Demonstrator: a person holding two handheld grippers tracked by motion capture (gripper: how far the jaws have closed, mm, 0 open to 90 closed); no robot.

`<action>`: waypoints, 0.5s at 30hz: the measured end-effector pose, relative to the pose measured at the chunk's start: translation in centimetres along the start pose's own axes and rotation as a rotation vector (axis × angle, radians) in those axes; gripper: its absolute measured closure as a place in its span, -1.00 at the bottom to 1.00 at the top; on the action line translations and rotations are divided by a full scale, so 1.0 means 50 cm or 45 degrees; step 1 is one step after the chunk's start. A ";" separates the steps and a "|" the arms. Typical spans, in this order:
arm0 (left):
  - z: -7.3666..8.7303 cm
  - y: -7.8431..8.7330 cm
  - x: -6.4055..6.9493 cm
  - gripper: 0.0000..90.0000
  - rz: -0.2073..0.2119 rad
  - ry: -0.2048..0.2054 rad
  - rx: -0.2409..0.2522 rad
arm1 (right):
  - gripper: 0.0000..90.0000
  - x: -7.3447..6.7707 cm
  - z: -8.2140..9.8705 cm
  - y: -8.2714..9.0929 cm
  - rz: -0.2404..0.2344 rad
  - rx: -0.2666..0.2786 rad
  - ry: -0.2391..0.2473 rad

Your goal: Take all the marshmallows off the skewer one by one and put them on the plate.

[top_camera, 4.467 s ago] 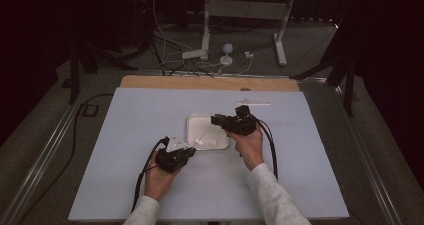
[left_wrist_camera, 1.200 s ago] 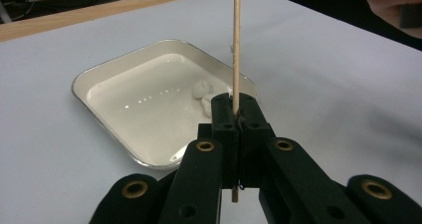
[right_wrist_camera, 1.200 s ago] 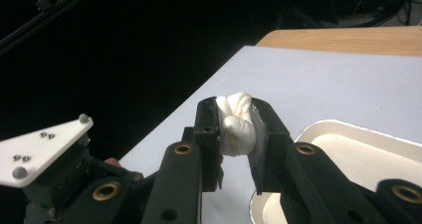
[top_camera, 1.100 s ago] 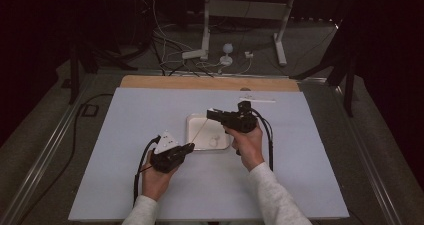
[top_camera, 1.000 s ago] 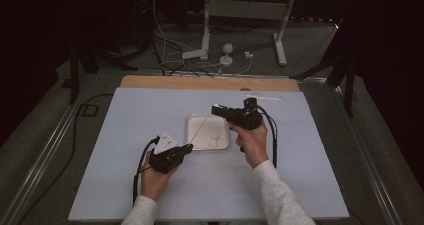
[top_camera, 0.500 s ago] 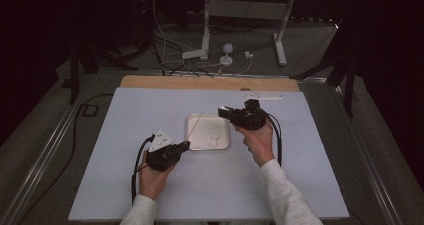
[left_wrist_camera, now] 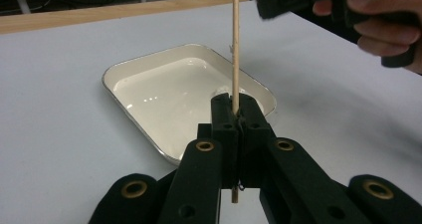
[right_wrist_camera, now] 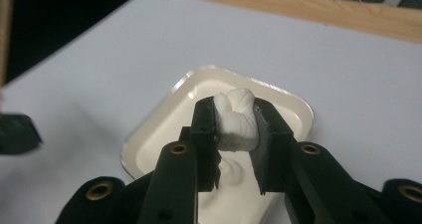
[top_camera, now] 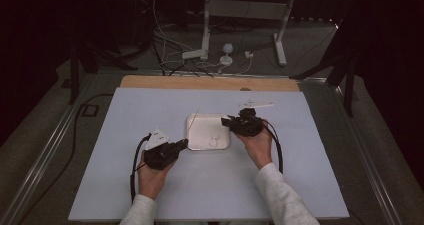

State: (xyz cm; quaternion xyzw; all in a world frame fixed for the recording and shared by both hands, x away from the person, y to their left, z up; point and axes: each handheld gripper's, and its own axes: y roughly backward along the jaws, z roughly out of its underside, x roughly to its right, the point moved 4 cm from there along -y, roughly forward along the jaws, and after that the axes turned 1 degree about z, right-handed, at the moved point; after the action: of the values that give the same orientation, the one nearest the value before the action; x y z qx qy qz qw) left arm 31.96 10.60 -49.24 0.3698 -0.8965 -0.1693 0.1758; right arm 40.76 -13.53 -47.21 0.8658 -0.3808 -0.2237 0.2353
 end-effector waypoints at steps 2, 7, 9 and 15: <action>0.000 0.000 0.000 0.99 -0.004 0.003 -0.001 | 0.64 0.000 0.007 -0.005 0.011 -0.020 0.013; 0.000 -0.001 0.000 0.99 -0.006 0.009 0.001 | 0.62 -0.008 0.025 -0.020 0.032 -0.078 0.053; -0.001 0.000 -0.001 0.99 -0.007 0.017 0.007 | 0.62 -0.010 0.032 -0.027 0.030 -0.095 0.055; -0.002 0.002 -0.003 0.99 -0.014 0.026 0.014 | 0.61 -0.008 0.061 -0.043 0.036 -0.135 0.042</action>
State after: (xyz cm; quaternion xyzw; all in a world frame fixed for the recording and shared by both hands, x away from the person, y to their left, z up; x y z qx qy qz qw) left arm 32.07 10.76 -49.14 0.3774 -0.8935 -0.1616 0.1818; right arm 39.99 -12.66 -50.76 0.8503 -0.3764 -0.2259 0.2904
